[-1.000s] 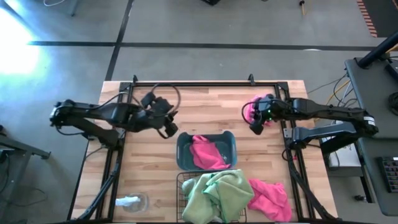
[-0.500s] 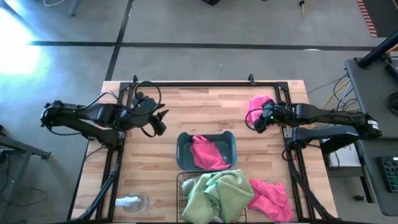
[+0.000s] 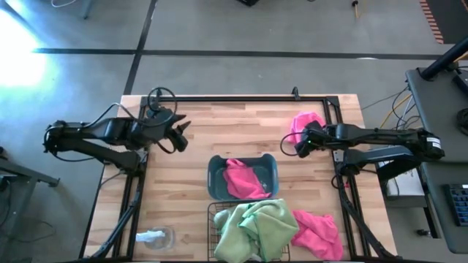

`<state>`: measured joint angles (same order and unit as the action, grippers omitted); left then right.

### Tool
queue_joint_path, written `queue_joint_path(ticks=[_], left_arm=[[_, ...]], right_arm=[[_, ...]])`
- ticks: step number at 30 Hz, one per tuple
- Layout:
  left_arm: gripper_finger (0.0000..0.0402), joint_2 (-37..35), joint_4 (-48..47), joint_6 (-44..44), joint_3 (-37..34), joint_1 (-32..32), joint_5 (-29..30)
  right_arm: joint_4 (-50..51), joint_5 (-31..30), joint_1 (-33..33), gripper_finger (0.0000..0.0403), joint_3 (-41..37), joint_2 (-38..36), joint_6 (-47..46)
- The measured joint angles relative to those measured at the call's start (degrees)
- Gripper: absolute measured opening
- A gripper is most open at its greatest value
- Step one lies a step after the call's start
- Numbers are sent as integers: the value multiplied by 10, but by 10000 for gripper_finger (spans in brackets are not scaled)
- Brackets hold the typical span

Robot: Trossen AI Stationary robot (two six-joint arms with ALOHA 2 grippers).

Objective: Sort microfiber towel by color & place in baskets
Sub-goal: Put the top pink microfiber towel into the blue bin

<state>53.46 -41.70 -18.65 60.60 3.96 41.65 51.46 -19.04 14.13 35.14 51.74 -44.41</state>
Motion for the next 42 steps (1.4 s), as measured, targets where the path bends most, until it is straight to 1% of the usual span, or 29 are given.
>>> queue_joint_path(ticks=[3,9,17,26,34,37,42], left_arm=[[116,-13,-1,8,0,-9,0],[116,-35,-3,19,0,-18,0],[116,-52,-13,18,0,-18,0],[116,-59,-19,17,0,-18,14],[116,-64,-21,17,0,-20,15],[116,-65,-20,16,0,-23,15],[116,-65,-20,10,0,-23,34]], right_arm=[[-1,14,9,107,0,17,-1],[-29,14,23,151,0,51,-1],[-52,10,52,184,0,99,27],[-68,13,103,187,0,187,51],[-115,73,140,187,1,268,114],[-122,76,141,187,3,278,120],[-125,83,141,183,9,255,135]])
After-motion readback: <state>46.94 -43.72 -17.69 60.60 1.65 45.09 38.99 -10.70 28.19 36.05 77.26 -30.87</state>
